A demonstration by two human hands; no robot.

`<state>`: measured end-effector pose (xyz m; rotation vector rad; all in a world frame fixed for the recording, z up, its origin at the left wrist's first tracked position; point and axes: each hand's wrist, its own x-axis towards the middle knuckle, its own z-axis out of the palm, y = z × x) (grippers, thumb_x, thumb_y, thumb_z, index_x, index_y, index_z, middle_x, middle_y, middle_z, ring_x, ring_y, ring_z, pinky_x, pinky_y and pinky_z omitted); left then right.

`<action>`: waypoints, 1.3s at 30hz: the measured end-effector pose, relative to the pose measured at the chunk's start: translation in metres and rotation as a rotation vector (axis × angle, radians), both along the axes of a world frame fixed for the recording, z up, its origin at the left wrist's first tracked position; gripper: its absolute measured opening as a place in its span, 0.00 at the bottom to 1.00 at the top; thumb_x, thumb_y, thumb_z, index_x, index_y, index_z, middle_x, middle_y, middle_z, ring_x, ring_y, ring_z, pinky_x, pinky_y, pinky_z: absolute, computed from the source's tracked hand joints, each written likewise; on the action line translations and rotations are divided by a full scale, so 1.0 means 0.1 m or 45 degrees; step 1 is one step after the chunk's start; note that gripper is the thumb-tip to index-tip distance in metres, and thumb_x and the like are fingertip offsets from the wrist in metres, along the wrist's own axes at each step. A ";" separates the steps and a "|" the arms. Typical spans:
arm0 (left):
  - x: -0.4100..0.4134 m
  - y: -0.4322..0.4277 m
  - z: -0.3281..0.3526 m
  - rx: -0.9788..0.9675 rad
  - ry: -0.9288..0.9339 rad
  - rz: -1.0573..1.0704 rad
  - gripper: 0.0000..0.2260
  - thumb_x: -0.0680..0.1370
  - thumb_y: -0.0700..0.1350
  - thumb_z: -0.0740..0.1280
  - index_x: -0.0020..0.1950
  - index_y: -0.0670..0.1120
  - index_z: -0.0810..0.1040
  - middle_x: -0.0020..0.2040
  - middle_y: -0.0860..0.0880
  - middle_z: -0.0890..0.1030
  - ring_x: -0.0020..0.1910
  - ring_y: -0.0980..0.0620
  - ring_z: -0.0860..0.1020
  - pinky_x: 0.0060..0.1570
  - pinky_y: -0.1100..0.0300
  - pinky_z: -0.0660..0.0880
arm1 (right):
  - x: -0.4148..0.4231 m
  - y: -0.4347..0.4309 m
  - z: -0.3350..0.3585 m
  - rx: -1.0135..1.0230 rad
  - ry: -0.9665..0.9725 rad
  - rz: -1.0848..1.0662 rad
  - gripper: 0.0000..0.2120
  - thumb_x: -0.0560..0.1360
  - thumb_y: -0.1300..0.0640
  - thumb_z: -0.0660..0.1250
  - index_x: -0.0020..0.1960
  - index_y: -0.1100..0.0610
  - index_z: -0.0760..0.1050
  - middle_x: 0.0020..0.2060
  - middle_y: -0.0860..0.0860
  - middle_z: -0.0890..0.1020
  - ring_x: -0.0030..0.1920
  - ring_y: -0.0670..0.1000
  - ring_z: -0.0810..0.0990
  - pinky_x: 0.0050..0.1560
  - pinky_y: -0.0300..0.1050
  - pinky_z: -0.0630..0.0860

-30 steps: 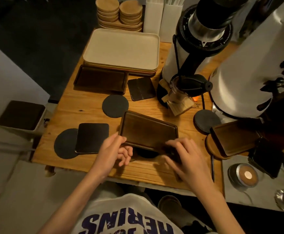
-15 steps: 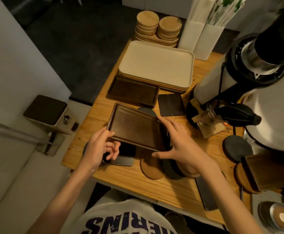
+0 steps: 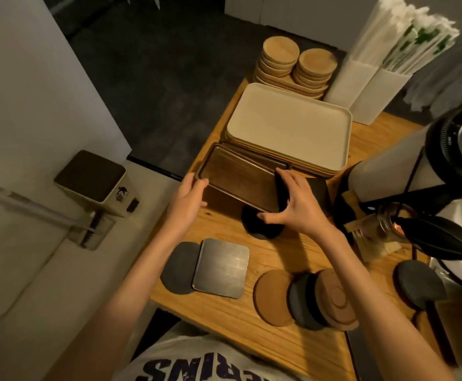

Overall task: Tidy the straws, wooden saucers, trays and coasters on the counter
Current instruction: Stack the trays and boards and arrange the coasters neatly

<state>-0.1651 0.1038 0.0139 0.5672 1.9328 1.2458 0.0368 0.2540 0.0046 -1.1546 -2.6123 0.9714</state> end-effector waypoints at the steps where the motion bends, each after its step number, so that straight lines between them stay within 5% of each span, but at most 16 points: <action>1: -0.03 0.07 -0.03 -0.020 0.107 -0.018 0.13 0.82 0.53 0.56 0.64 0.52 0.72 0.62 0.51 0.74 0.57 0.48 0.76 0.57 0.51 0.73 | -0.03 0.05 -0.01 0.015 -0.010 -0.005 0.52 0.64 0.39 0.78 0.79 0.52 0.56 0.77 0.52 0.61 0.76 0.54 0.56 0.74 0.51 0.56; 4: -0.10 0.24 -0.11 -0.093 0.270 -0.052 0.20 0.82 0.54 0.56 0.70 0.45 0.69 0.69 0.47 0.70 0.68 0.48 0.69 0.68 0.45 0.65 | -0.11 0.18 -0.02 0.056 -0.039 -0.009 0.53 0.64 0.38 0.78 0.79 0.53 0.56 0.77 0.53 0.61 0.76 0.55 0.57 0.74 0.53 0.58; 10: -0.11 0.41 -0.20 -0.171 0.132 -0.068 0.28 0.81 0.56 0.58 0.78 0.46 0.56 0.77 0.45 0.61 0.76 0.45 0.59 0.73 0.44 0.59 | -0.23 0.34 -0.05 0.140 -0.152 0.029 0.53 0.64 0.39 0.77 0.80 0.55 0.54 0.78 0.54 0.59 0.77 0.57 0.55 0.75 0.54 0.56; 18: -0.12 0.44 -0.21 -0.118 0.164 -0.094 0.24 0.81 0.50 0.59 0.76 0.48 0.61 0.73 0.46 0.69 0.70 0.46 0.67 0.69 0.44 0.65 | -0.24 0.40 -0.11 0.152 -0.231 0.047 0.55 0.66 0.40 0.77 0.81 0.55 0.50 0.79 0.55 0.56 0.79 0.59 0.52 0.76 0.54 0.52; 30: -0.18 0.47 -0.25 -0.104 0.256 -0.191 0.24 0.83 0.51 0.57 0.77 0.47 0.58 0.75 0.46 0.66 0.73 0.47 0.64 0.71 0.47 0.63 | -0.28 0.39 -0.08 0.101 -0.196 0.023 0.51 0.68 0.45 0.78 0.80 0.56 0.52 0.79 0.54 0.56 0.79 0.56 0.54 0.77 0.51 0.54; 35: -0.21 0.46 -0.31 -0.118 0.453 -0.273 0.21 0.85 0.47 0.53 0.77 0.43 0.60 0.75 0.43 0.67 0.74 0.46 0.64 0.72 0.48 0.63 | -0.26 0.24 -0.11 -0.015 -0.070 -0.247 0.52 0.67 0.48 0.79 0.81 0.55 0.51 0.80 0.54 0.53 0.79 0.56 0.53 0.75 0.52 0.56; 39: -0.24 0.47 -0.35 -0.128 0.506 -0.294 0.21 0.84 0.46 0.54 0.77 0.43 0.60 0.74 0.43 0.68 0.73 0.46 0.65 0.70 0.49 0.65 | -0.24 0.09 -0.16 -0.176 0.066 -0.421 0.55 0.68 0.54 0.80 0.81 0.56 0.46 0.77 0.54 0.64 0.75 0.54 0.63 0.69 0.43 0.65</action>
